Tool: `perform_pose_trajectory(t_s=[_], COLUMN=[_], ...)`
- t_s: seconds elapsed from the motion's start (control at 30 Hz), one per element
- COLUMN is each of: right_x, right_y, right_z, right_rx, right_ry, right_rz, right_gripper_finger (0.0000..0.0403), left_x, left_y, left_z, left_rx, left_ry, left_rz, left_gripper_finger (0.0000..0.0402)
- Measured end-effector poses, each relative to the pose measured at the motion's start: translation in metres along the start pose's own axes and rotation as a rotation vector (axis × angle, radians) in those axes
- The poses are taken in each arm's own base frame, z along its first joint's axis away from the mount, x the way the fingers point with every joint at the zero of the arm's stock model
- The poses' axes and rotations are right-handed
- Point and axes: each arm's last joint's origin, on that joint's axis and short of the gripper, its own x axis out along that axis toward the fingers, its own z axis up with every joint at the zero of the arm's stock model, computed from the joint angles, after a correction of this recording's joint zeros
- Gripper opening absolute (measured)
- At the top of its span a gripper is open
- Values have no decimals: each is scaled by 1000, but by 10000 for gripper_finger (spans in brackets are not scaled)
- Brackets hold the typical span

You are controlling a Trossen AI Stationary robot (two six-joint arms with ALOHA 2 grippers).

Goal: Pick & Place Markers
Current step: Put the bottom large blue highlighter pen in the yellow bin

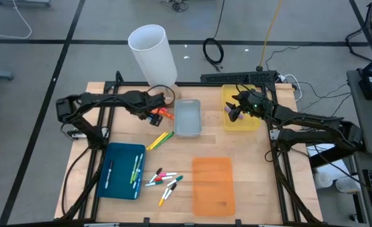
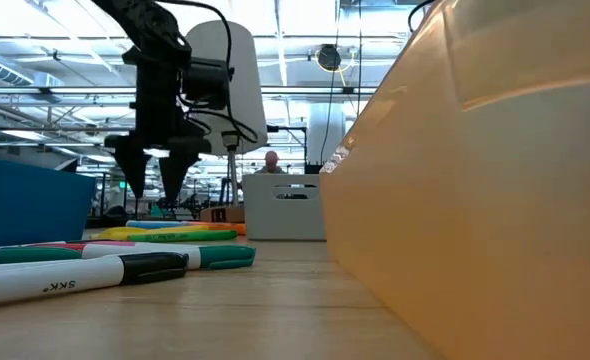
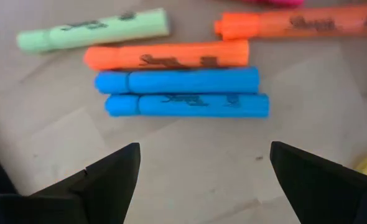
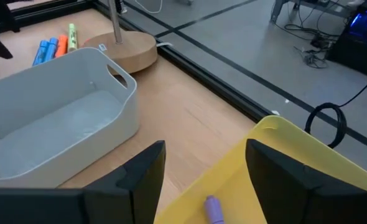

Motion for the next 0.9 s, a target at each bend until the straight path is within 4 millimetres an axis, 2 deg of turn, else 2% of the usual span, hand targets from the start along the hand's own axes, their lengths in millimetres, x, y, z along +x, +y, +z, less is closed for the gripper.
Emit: perform_pose_trajectory(t_s=[0.33, 0.5, 0.7, 0.9], right_x=[1, 1, 1, 1], right_y=[-1, -1, -1, -1], right_z=[-6, -6, -6, -6], right_rx=[-4, -3, 13, 15], right_ry=[19, 18, 18, 18], right_rz=[-2, -1, -1, -1], right_gripper_finger=[210, 210, 210, 210], left_x=[-1, -4, -7, 6], left_y=[-20, -26, -27, -18], left_z=[-13, -25, -29, -36], left_rx=[197, 474, 799, 863], left_ry=[-14, -58, -121, -65], left_rz=[-27, 111, 312, 349], left_gripper_finger=[360, 360, 360, 360])
